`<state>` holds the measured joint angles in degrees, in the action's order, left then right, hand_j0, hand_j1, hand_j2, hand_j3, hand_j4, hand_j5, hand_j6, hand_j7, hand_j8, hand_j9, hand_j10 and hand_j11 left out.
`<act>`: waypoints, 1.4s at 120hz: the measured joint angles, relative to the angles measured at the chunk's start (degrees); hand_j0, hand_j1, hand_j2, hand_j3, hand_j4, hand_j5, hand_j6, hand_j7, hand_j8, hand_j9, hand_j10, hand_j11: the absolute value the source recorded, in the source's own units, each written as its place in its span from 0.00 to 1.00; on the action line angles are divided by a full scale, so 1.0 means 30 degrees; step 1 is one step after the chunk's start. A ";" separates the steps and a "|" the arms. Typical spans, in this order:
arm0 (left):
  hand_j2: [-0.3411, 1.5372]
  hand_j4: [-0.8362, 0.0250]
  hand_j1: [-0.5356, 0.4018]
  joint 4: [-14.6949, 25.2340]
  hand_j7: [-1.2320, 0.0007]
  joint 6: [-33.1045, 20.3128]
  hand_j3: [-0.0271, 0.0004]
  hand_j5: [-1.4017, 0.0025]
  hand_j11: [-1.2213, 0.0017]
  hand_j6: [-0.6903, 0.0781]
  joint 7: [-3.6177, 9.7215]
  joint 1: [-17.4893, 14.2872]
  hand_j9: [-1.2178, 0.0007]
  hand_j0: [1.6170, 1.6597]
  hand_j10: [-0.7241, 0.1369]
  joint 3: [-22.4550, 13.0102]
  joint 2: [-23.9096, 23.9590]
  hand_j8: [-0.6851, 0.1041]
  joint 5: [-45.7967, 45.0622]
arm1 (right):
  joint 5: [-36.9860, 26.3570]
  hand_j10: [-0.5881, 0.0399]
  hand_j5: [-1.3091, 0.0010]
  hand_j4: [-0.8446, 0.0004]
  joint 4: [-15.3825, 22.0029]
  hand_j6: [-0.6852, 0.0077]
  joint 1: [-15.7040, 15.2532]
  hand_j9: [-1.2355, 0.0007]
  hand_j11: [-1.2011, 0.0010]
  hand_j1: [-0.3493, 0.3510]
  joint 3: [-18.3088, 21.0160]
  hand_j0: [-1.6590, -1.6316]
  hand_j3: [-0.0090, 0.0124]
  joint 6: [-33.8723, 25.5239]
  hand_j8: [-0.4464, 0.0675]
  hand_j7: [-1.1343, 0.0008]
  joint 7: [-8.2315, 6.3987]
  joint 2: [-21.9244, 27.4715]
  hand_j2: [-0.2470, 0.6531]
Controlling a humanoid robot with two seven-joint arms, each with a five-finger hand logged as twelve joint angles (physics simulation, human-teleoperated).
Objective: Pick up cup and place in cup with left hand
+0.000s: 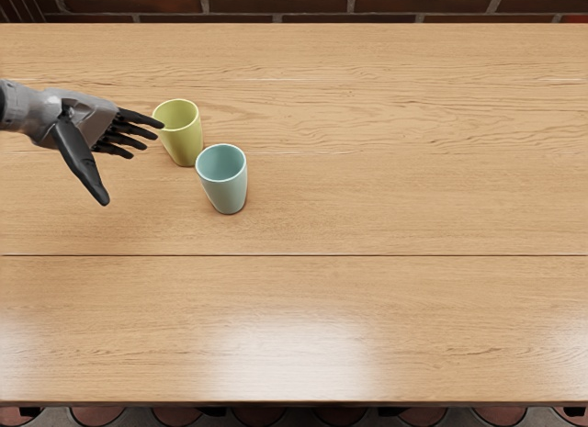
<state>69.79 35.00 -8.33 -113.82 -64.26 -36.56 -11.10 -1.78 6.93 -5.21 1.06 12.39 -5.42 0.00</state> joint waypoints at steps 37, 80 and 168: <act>0.18 0.96 0.93 -0.0434 0.99 0.0000 0.99 0.99 0.99 0.88 0.0001 -0.1041 0.99 0.96 0.83 0.1207 0.0312 0.86 0.2070 | 0.0009 0.92 0.99 0.99 0.0010 0.97 0.0065 0.99 0.99 0.02 -0.0002 0.04 0.42 -0.0029 0.85 0.99 0.0020 0.0000 0.27; 0.18 0.96 0.93 -0.2900 0.99 -0.0678 0.99 0.99 0.99 0.89 -0.0003 -0.2596 0.99 0.96 0.83 0.1815 0.6929 0.86 0.4299 | 0.0008 0.92 0.99 0.99 0.0004 0.97 0.0083 0.99 0.99 0.02 -0.0001 0.04 0.42 -0.0032 0.85 0.99 0.0021 0.0000 0.27; 0.18 0.96 0.93 -0.2993 0.99 -1.0796 0.99 0.99 0.99 0.89 0.0025 0.2308 0.99 0.96 0.83 0.1755 0.9403 0.86 0.2376 | 0.0009 0.92 0.99 0.99 0.0004 0.97 0.0076 0.99 0.99 0.02 -0.0002 0.04 0.42 -0.0032 0.85 0.99 0.0021 0.0000 0.27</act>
<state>60.81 2.61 -8.26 -106.89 -58.99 -8.35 -3.97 -1.76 6.94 -4.98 1.05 12.30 -5.36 0.00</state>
